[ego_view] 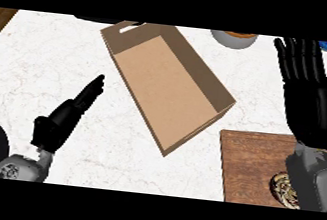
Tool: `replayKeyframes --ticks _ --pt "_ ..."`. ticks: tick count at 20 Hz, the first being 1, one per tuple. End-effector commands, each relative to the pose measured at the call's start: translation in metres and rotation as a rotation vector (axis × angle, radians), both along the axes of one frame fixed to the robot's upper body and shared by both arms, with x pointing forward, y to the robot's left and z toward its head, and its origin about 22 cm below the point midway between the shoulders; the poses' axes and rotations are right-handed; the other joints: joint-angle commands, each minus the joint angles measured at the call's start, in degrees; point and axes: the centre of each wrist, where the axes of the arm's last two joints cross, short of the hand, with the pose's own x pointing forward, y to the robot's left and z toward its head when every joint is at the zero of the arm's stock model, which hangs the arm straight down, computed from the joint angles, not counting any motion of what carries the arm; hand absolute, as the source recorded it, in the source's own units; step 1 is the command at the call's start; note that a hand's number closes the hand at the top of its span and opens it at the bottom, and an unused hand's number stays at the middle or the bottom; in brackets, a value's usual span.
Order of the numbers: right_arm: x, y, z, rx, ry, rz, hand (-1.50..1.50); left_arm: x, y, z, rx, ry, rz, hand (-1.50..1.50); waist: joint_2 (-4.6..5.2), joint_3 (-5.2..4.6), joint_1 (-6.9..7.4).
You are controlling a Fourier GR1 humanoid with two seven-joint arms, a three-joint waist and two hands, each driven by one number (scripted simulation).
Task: Pick the cupcake from the cutting board and place it in the cardboard box
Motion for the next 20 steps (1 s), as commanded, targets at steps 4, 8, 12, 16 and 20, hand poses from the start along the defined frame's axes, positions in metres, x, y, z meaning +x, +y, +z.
replayKeyframes --ticks 4,8,12,16,20 --pt "-0.015 -0.065 -0.019 -0.014 0.018 -0.427 -1.5 -0.005 0.054 0.0 0.127 -0.022 0.279 0.0 -0.64 0.36 -2.19" --pt "-0.046 -0.154 -0.069 -0.407 0.297 -0.898 1.5 -0.011 0.071 -0.004 0.148 0.002 0.396 0.0 0.55 -0.43 -5.19" --pt "-0.071 -0.122 -0.106 -0.038 0.243 -1.171 -1.5 -0.029 0.063 -0.022 0.143 0.015 0.42 0.0 -0.69 0.38 -2.75" --pt "-0.116 -0.104 -0.105 -0.176 0.22 -1.125 -1.5 -0.028 0.061 -0.015 0.141 0.001 0.403 0.0 -0.52 0.29 -1.83" --pt "-0.143 -0.133 -0.1 -0.489 0.443 -1.043 -1.5 -0.027 0.055 -0.019 0.135 0.014 0.397 0.0 -0.35 0.07 -2.05"
